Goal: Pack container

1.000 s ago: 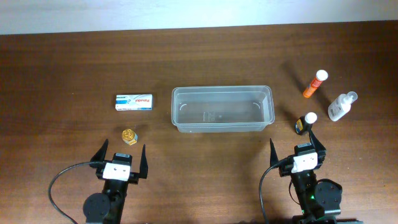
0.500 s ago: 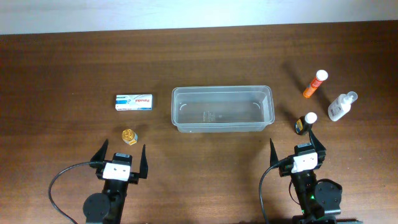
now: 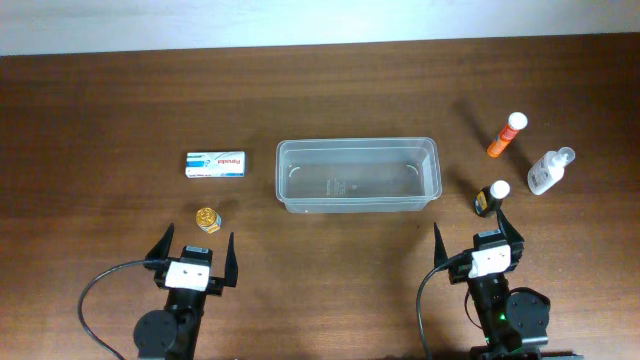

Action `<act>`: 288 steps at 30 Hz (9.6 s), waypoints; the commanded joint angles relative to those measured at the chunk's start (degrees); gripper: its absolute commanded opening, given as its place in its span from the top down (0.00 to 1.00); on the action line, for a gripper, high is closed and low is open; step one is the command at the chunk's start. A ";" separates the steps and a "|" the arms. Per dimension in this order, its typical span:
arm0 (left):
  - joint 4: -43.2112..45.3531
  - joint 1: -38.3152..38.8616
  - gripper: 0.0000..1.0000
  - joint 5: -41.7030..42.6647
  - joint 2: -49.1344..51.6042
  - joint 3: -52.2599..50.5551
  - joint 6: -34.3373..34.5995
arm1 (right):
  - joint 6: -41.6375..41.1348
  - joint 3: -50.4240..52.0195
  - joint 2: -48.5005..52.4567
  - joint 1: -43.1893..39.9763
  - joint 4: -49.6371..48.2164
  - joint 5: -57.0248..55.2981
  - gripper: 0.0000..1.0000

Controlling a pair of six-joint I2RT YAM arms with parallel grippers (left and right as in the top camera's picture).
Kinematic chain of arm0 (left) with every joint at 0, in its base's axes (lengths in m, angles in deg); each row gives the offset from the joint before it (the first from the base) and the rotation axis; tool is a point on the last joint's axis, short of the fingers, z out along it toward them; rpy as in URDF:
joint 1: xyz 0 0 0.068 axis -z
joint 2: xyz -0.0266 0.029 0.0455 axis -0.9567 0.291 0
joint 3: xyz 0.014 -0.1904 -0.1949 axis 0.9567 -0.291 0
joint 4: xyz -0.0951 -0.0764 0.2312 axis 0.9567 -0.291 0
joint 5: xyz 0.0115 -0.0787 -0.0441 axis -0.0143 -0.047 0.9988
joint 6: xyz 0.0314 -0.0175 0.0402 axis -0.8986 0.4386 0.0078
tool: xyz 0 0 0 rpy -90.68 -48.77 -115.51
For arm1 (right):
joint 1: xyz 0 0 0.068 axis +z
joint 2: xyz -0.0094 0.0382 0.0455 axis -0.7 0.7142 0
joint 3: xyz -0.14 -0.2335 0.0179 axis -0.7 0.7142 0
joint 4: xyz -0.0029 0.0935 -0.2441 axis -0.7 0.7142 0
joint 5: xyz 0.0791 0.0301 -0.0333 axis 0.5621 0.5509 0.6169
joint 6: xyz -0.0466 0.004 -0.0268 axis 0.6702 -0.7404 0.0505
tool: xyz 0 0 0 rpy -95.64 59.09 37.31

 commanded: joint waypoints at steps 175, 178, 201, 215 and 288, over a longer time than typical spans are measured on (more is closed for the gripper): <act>-0.11 0.22 0.01 0.81 -0.28 -0.24 -0.90 | 11.56 -71.06 101.81 -17.40 49.24 0.13 0.27; -0.11 0.22 0.01 0.81 -0.28 -0.24 -0.90 | 11.56 -71.06 101.81 -17.40 49.27 0.15 0.34; -0.11 0.22 0.01 0.81 -0.28 -0.24 -0.90 | 11.02 -71.73 101.79 -17.29 49.90 0.66 0.72; -0.11 0.22 0.01 0.81 -0.28 -0.24 -0.90 | 9.35 -82.73 101.68 -17.29 62.07 4.70 0.73; -0.11 0.22 0.01 0.81 -0.28 -0.24 -0.90 | -13.33 -114.68 117.52 8.24 74.86 2.36 0.59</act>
